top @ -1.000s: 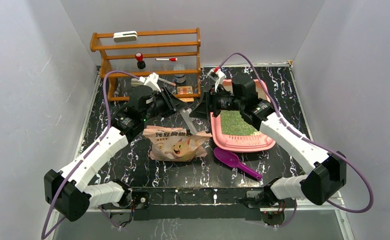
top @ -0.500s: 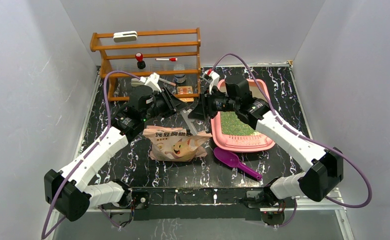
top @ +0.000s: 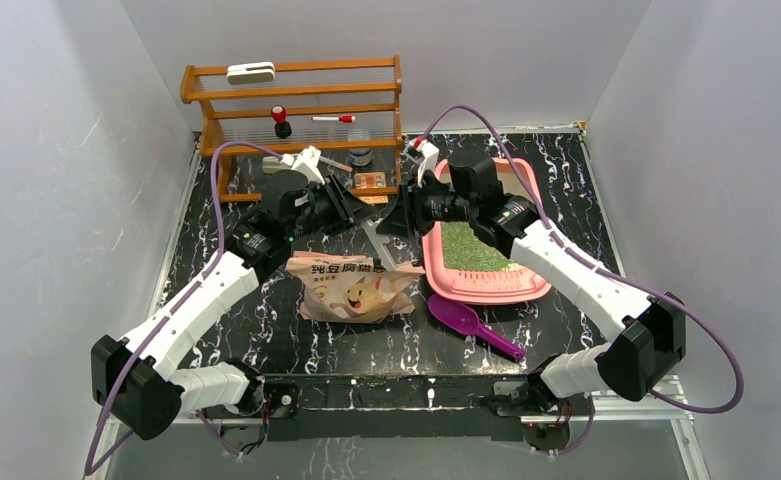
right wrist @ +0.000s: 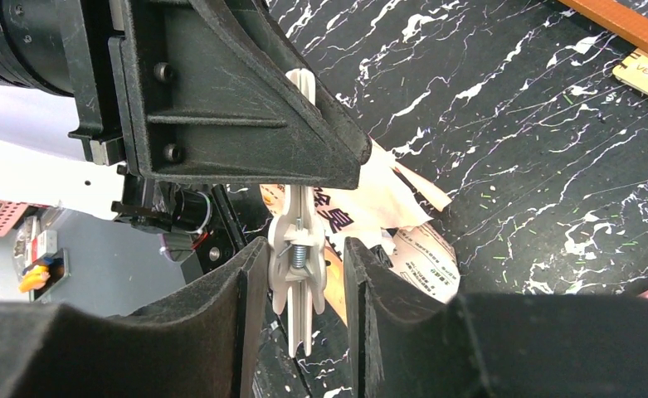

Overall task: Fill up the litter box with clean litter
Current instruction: Clamp the cat litter bag at the center of the board.

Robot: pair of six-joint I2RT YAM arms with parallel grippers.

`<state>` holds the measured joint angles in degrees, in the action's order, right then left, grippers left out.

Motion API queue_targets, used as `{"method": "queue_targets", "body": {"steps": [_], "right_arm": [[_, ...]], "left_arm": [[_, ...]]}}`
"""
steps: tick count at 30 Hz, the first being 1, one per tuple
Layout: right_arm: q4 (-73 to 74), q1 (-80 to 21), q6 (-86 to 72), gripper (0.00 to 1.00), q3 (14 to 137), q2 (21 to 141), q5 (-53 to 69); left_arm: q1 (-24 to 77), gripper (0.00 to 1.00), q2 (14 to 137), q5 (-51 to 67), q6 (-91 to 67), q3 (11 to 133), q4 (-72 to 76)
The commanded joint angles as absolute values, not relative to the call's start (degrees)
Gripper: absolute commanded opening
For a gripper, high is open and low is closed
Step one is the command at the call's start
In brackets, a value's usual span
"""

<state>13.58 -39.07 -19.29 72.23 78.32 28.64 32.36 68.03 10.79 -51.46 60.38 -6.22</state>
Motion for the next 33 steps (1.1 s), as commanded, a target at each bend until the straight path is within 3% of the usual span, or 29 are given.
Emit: {"method": "queue_targets", "body": {"steps": [1, 13, 17, 20, 22, 23, 25, 26, 29, 33], "right_arm": [[11.42, -39.43, -19.33, 0.44, 75.04, 78.87, 28.13], [11.23, -39.39, -20.24, 0.49, 74.64, 78.42, 28.65], [10.83, -39.46, -20.63, 0.46, 74.37, 78.16, 28.62], [9.87, -39.46, -21.04, 0.36, 73.96, 77.96, 29.44], [8.78, -39.43, -21.34, 0.1, 73.61, 77.83, 30.2], [8.63, -39.46, -21.28, 0.02, 73.5, 77.6, 29.97], [8.25, -39.46, -20.83, 0.0, 72.82, 76.81, 28.51], [8.52, -39.37, -19.99, 0.0, 72.67, 76.53, 27.8], [11.77, -39.37, -17.64, 0.0, 73.47, 76.42, 24.82], [14.29, -39.33, -15.97, 0.0, 73.64, 75.95, 21.5]], "left_arm": [[32.18, 0.0, 67.24, 11.34, -51.74, 62.18, -4.57], [32.18, 0.0, 66.91, 11.27, -51.83, 61.69, -4.26], [32.17, 0.0, 66.56, 10.77, -51.83, 61.49, -4.67], [32.17, 0.0, 66.21, 10.51, -51.83, 61.24, -4.76], [32.17, 0.0, 66.18, 10.37, -51.84, 61.14, -4.99], [32.17, 0.02, 66.23, 10.36, -51.7, 61.2, -5.15], [32.17, 0.42, 65.94, 9.98, -50.51, 61.48, -6.08], [32.17, 0.53, 65.78, 9.51, -49.73, 61.82, -6.87], [32.08, 0.78, 65.23, 7.27, -45.57, 63.44, -10.55], [31.76, 0.95, 63.06, 3.79, -39.47, 64.7, -15.42]]}}
